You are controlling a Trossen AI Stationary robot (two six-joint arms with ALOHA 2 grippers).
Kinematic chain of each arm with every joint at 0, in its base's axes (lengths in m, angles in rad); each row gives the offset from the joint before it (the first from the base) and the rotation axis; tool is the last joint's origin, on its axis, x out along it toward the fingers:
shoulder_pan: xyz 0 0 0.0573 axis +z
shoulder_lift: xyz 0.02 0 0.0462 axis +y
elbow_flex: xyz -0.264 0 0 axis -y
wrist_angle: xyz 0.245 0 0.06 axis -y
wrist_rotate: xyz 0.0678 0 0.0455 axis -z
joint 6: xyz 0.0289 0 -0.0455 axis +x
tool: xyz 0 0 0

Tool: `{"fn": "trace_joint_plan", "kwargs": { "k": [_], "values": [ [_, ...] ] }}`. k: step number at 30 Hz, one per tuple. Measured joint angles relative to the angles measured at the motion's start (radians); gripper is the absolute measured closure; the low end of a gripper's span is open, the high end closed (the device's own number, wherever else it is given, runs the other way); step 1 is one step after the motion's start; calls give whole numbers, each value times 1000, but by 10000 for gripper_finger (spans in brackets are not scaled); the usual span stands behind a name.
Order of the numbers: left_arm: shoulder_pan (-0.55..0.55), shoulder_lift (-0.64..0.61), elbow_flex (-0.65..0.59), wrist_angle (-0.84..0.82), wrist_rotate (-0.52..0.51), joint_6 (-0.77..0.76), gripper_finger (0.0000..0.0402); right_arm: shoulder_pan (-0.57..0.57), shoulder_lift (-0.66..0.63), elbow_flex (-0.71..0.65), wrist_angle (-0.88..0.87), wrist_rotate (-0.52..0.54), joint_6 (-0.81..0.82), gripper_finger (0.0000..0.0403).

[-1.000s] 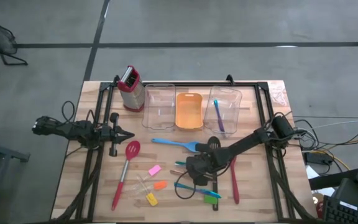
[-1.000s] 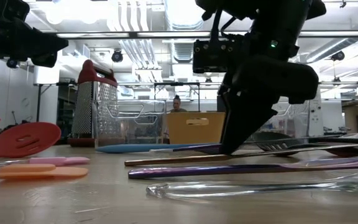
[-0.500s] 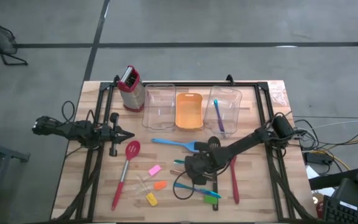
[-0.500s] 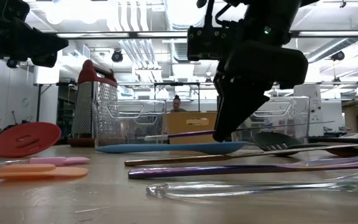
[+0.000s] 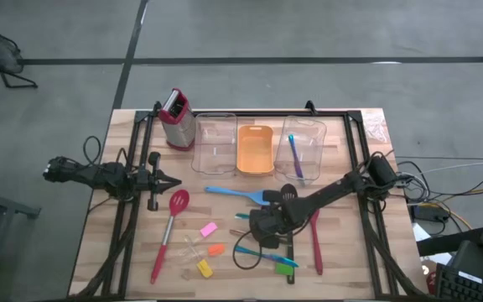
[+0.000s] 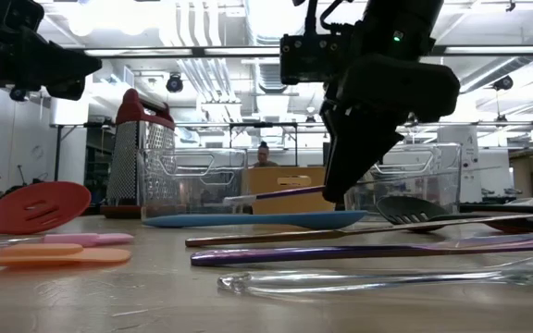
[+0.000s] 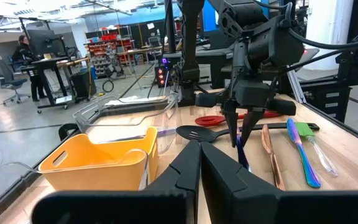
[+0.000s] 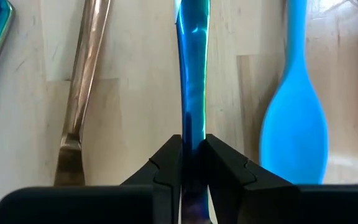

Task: Pick & Place Kitchen Items
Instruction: Put the top blue knife into the right transparent bin

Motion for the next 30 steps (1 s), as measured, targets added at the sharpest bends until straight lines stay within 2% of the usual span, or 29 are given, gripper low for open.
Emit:
{"fn": "trace_joint_plan", "kwargs": {
  "k": [8,21,30],
  "values": [
    [0,0,0,0,0,0,381,0,-22,20,-67,28,35,349],
    [0,2,0,1,0,0,382,2,-155,19,-122,142,112,348],
    [0,3,0,0,0,0,380,2,-236,17,-267,285,300,351]
  ]
}}
